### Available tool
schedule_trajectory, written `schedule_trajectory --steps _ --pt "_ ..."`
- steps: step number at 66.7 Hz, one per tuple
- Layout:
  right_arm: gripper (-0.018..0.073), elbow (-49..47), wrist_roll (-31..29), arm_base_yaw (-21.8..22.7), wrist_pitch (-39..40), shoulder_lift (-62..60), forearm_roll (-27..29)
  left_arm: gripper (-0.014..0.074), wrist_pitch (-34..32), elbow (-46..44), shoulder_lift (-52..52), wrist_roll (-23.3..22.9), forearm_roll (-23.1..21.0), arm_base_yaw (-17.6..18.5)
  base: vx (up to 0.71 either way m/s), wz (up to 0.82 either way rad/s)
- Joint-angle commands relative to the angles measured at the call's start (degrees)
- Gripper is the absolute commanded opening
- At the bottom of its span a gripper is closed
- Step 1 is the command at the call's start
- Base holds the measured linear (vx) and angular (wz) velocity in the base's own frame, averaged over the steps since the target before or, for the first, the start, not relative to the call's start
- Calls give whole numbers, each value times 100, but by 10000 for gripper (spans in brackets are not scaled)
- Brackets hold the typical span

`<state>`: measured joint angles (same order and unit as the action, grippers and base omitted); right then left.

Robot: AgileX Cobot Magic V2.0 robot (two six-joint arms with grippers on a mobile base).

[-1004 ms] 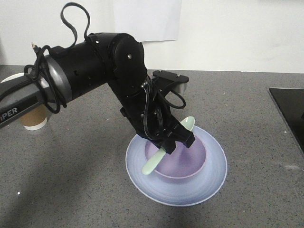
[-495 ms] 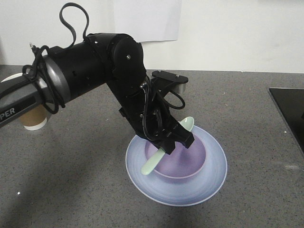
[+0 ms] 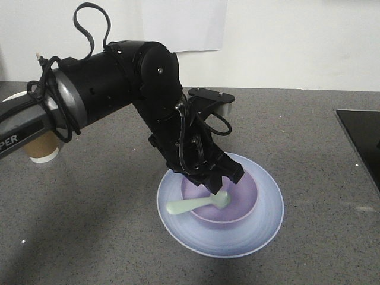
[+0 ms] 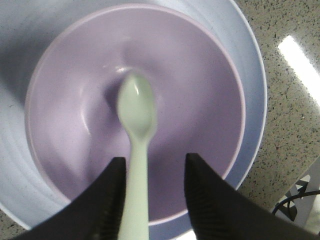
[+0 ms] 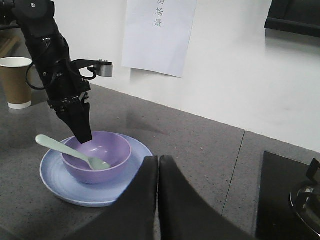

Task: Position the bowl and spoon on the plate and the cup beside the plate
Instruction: 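Lower the spoon into the bowl and open the left gripper, then move the left gripper up and over to the paper cup rim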

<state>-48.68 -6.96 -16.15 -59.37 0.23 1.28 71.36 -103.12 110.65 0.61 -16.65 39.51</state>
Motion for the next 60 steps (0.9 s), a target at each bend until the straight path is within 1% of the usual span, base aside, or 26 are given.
schedule_trajectory --steps 1,7,23,27,33,41,44,48,49,52,53,59,60 --pt "-6 -75 -53 -8 382 200 -11 344 35 -153 -363 -61 -158 30 0 0" --pt "-6 -75 -53 -8 382 200 -11 361 35 -153 -365 -61 -158 30 0 0" --pt "-6 -75 -53 -8 393 200 -11 362 35 -272 -587 -61 -95 20 0 0" --pt "-6 -75 -53 -8 424 200 -11 362 35 -375 -754 -61 54 20 0 0" --pt "-6 -75 -53 -8 455 200 -11 357 35 -468 -1087 -61 473 20 0 0" --pt "-6 -75 -33 -8 484 200 34 337 35 -486 -1694 -148 1339 20 0 0" --pt "-6 -75 -33 -8 486 200 87 325 35 -486 -1969 -286 1887 20 0 0" --pt "-6 -75 -33 -8 486 200 189 309 35 -486 -2318 -497 2498 20 0 0" --pt "-6 -75 -33 -8 486 200 213 304 35 -486 -2433 -570 2735 20 0 0" --pt "-6 -75 -33 -8 486 200 277 294 35 -486 -2648 -723 3203 20 0 0" --pt "-6 -75 -33 -8 486 200 291 291 31 -486 -2719 -769 3438 20 0 0" --pt "-6 -75 -33 -8 480 200 326 273 31 -481 -3138 -1063 4330 20 0 0" --pt "-6 -75 -33 -8 480 200 326 270 31 -481 -3197 -1101 4531 20 0 0"
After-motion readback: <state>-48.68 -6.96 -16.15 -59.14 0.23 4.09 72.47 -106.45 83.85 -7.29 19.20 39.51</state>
